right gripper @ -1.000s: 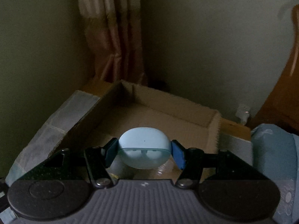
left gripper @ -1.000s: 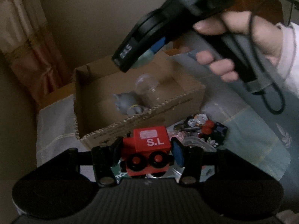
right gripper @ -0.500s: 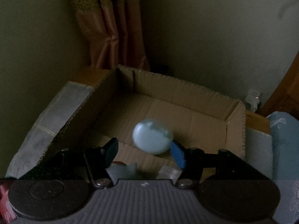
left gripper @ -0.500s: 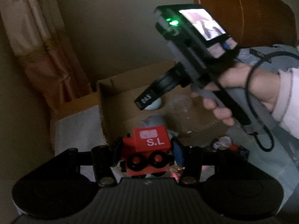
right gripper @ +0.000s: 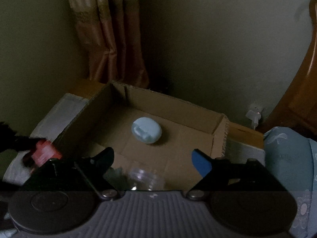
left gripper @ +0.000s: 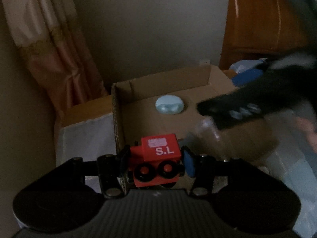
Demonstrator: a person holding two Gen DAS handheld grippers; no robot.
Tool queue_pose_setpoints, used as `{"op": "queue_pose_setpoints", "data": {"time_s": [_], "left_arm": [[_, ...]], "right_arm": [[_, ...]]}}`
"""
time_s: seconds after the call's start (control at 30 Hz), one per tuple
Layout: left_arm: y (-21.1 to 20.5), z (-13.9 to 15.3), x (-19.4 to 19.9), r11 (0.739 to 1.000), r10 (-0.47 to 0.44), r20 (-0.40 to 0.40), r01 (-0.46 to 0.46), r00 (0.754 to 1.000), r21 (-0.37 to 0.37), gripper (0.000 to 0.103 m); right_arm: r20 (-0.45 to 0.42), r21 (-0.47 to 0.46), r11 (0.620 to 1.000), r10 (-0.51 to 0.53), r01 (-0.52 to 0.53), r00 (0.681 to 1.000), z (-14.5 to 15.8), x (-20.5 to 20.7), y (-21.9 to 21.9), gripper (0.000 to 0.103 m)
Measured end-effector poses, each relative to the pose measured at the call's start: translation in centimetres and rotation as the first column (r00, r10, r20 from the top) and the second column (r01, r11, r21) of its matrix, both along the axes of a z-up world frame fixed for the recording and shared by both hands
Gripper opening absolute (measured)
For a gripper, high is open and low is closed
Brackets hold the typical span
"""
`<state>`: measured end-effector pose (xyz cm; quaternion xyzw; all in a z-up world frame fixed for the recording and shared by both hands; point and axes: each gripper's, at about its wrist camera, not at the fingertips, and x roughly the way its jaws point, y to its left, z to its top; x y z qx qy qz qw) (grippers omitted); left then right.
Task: Organize rigid objects
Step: 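Carry the train and blue case into the box and open both tools, then move both tools back from the box toward the remaining items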
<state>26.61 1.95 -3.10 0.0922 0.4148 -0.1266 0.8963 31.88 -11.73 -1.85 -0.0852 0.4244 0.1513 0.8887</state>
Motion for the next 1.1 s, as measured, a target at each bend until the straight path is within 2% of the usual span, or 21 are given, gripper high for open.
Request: {"op": "queue_pose_setpoints", "data": {"time_s": [0.03,0.07,0.1,0.23,0.43,0.63,0.7,1.1], "left_arm": [[0.0,0.0,0.0,1.000,0.005,0.001,-0.005,1.000,0.004,0.079],[0.0,0.0,0.0,1.000,0.020,0.017,-0.020,1.000,0.009,0.090],[0.1,0.1,-0.2,0.999,0.038,0.039,-0.039,0.999,0.016,0.093],[0.3,0.7,-1.0,0.999,0.038,0.048,-0.038,0.998,0.004,0.093],[0.1,1.3,-3.4,0.998,0.022,0.110,-0.029,0.994,0.062,0.096],[0.2,1.3,-6.6,0.997,0.031,0.124,-0.038,0.992,0.060,0.096],[0.4,0.9,-7.6,0.997,0.047,0.132,-0.055,0.990,0.055,0.098],[1.5,-4.2,-10.5,0.985,0.171,0.042,-0.169,0.984,-0.034,0.099]], "right_arm": [[0.006,-0.002,1.000,0.005,-0.005,1.000,0.1,-0.3,-0.2,0.093],[0.015,-0.004,1.000,0.007,-0.007,1.000,0.2,-0.6,-0.4,0.095],[0.023,-0.008,1.000,0.011,-0.011,1.000,0.3,-1.0,-0.7,0.095],[0.034,-0.002,1.000,0.009,-0.009,0.999,0.8,-2.2,-1.7,0.095],[0.051,0.012,1.000,0.022,-0.022,0.998,0.9,-5.3,-2.9,0.095],[0.067,0.038,0.999,0.005,-0.008,0.998,0.5,-8.8,-4.2,0.097],[0.077,0.055,0.998,-0.011,0.006,0.997,0.2,-10.0,-4.8,0.103],[0.056,0.089,0.985,-0.150,0.144,0.987,-5.2,-15.3,-8.1,0.103]]}}
